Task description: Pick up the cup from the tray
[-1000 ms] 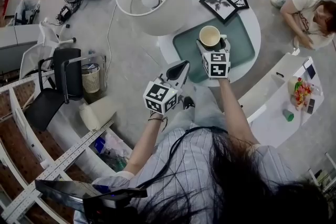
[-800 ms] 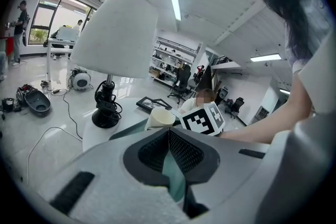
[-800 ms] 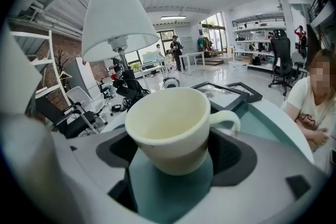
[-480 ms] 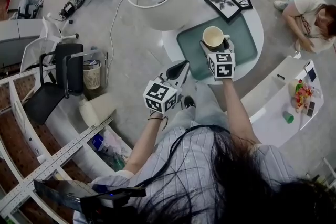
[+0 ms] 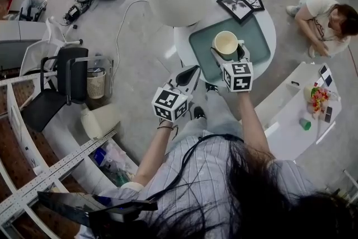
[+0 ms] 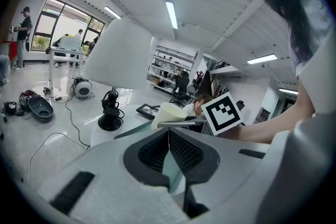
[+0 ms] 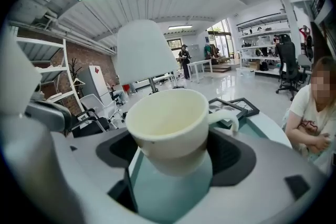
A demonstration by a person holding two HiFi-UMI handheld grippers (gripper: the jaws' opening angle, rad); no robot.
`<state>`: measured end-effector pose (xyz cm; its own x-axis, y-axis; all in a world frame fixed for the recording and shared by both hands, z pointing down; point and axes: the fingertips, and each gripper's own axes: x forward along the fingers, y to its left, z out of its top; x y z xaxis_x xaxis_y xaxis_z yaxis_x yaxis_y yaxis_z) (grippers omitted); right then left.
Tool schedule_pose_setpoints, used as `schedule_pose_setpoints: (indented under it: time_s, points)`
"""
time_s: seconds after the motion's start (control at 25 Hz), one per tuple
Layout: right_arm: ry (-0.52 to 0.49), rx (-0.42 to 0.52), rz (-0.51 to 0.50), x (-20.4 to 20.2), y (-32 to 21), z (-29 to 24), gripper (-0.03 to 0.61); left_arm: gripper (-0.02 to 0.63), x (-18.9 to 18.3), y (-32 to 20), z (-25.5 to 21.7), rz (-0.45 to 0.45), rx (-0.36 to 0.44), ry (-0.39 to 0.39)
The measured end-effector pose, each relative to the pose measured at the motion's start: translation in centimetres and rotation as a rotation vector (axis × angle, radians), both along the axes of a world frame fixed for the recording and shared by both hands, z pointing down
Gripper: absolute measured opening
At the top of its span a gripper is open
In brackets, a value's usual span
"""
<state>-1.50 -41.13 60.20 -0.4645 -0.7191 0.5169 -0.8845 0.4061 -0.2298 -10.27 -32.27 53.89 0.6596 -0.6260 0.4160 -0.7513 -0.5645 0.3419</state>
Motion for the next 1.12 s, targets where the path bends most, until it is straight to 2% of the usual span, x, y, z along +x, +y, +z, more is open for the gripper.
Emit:
schedule_pose_setpoints:
  time_s: [0.24, 0.88, 1.12]
  points:
    - [-0.044, 0.016, -0.011, -1.2, 3.7, -3.4, 0.394, 0.013, -1.0, 2.8, -1.4, -0.007, 0.045, 0.008]
    - [-0.119, 0.083, -0.004, -6.3, 17.4, -9.0, 0.393, 0.013, -6.6, 15.6, -4.1, -0.025, 0.120, 0.032]
    - [-0.085, 0.089, -0.034, -7.2, 20.8, -10.0, 0.394, 0.014, -7.6, 18.7, -4.2, -0.047, 0.115, 0.074]
